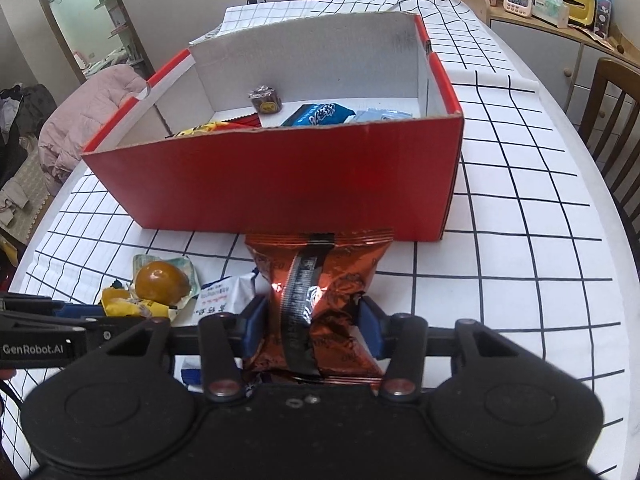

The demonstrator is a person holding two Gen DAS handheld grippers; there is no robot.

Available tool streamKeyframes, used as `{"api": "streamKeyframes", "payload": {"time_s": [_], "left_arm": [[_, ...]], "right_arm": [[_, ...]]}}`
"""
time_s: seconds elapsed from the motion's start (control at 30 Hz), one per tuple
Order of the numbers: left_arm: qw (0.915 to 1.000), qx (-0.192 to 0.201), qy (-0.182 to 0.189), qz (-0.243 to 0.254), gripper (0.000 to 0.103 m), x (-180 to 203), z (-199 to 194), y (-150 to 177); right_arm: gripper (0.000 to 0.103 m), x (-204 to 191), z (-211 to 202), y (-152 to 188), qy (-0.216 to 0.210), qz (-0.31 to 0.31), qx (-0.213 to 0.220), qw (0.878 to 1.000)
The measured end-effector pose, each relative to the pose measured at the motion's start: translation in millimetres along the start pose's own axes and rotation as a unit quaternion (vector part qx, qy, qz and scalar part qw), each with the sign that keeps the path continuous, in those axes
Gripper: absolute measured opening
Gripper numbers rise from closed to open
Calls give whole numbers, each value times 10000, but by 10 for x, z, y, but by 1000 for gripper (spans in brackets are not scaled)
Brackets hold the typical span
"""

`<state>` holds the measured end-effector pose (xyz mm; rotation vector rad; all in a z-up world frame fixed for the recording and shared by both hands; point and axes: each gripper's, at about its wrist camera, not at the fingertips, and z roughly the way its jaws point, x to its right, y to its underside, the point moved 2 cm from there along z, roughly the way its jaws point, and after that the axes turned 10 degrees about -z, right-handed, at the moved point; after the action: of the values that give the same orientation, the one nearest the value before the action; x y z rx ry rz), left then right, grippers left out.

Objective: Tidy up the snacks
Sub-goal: 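Grasp the yellow pastry with the left gripper while the right grasps the brown foil bag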

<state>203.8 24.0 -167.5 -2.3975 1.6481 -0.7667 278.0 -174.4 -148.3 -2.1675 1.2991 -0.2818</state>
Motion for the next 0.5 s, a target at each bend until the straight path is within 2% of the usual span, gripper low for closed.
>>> {"api": "streamKeyframes", "payload": {"time_s": [0.33,0.5], "left_arm": [[9999,46,91,-46,33,-40,-91,11],[9998,82,139,-75,33,-41,-173,32]], "right_arm": [[40,-52,-93,4,76,-39,161,9998],[39,-90,-201,9,107,-3,253,9996]]}}
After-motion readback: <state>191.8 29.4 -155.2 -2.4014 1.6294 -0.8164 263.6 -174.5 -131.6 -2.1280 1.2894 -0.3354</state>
